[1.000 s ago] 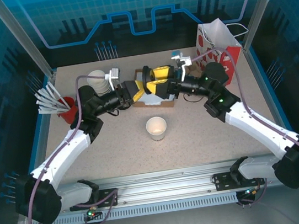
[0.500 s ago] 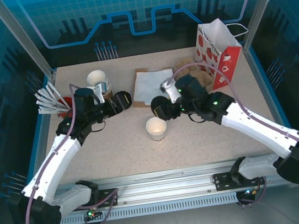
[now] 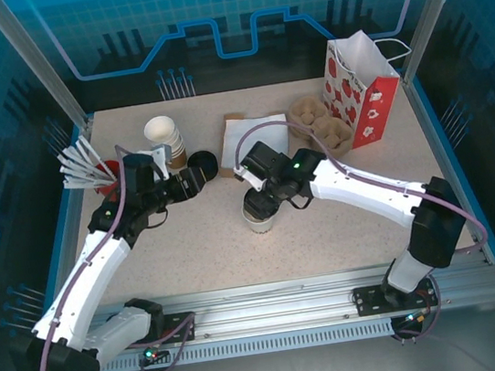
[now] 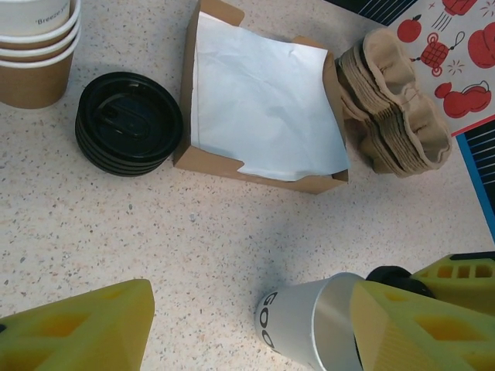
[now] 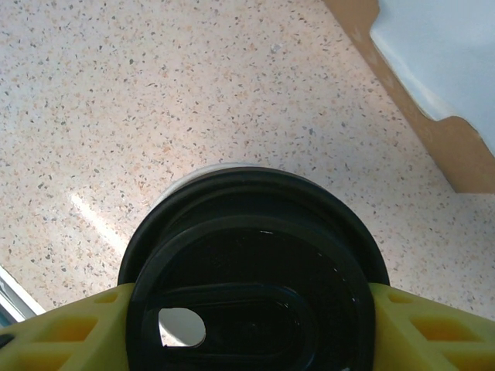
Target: Pack the takeout coffee
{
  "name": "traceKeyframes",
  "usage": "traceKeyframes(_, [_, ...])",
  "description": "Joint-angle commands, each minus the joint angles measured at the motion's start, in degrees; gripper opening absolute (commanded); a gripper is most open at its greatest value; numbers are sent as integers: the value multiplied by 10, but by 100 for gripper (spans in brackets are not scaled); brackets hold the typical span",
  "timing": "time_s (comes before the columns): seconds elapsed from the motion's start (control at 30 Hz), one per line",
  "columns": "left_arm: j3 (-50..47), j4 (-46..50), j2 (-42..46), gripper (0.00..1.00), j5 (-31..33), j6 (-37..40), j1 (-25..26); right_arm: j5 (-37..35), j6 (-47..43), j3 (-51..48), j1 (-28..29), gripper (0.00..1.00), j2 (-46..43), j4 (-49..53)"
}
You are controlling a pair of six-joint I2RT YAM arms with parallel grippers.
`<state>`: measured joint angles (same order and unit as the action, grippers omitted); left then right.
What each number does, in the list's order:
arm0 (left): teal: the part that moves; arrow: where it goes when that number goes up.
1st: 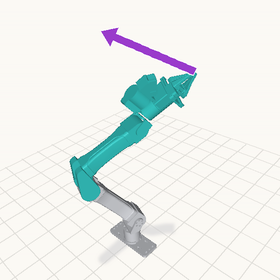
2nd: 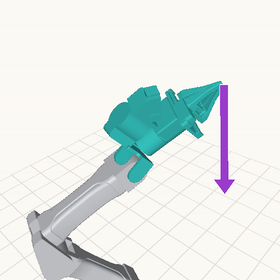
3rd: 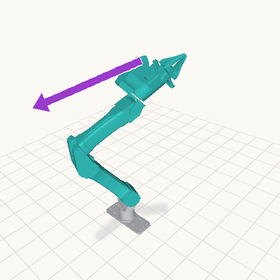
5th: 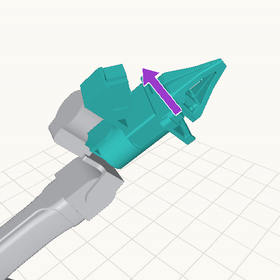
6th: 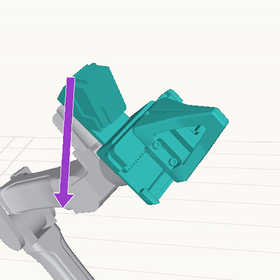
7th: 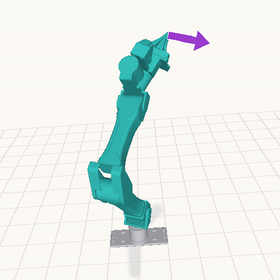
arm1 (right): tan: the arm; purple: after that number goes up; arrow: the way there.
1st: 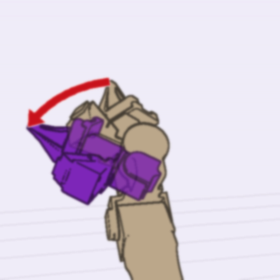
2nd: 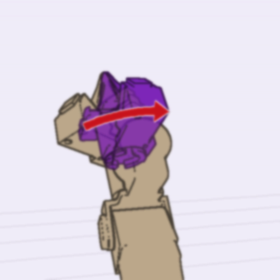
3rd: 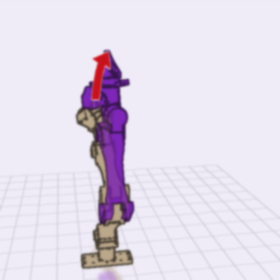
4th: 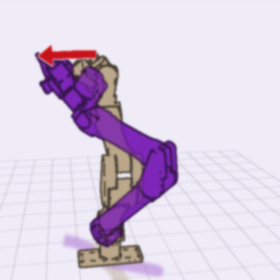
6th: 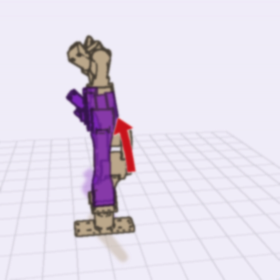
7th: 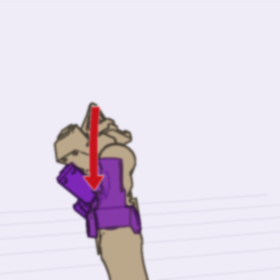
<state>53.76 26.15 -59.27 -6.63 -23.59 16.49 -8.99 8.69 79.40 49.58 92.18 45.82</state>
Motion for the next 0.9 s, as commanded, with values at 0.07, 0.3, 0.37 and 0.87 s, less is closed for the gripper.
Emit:
traceKeyframes(0.07, [-12, 8, 19, 70, 9, 14, -1, 0, -11, 23, 8, 49, 28, 25])
traceKeyframes(0.3, [-18, 5, 26, 70, 5, 15, -1, 8, -10, 26, 8, 49, 51, 22])
traceKeyframes(0.37, [-19, 5, 27, 70, 4, 15, -1, 10, -9, 26, 8, 49, 53, 22])
traceKeyframes(0.87, [-23, 1, 28, 70, 1, 15, -1, 30, -8, 43, 0, 50, 52, 31])
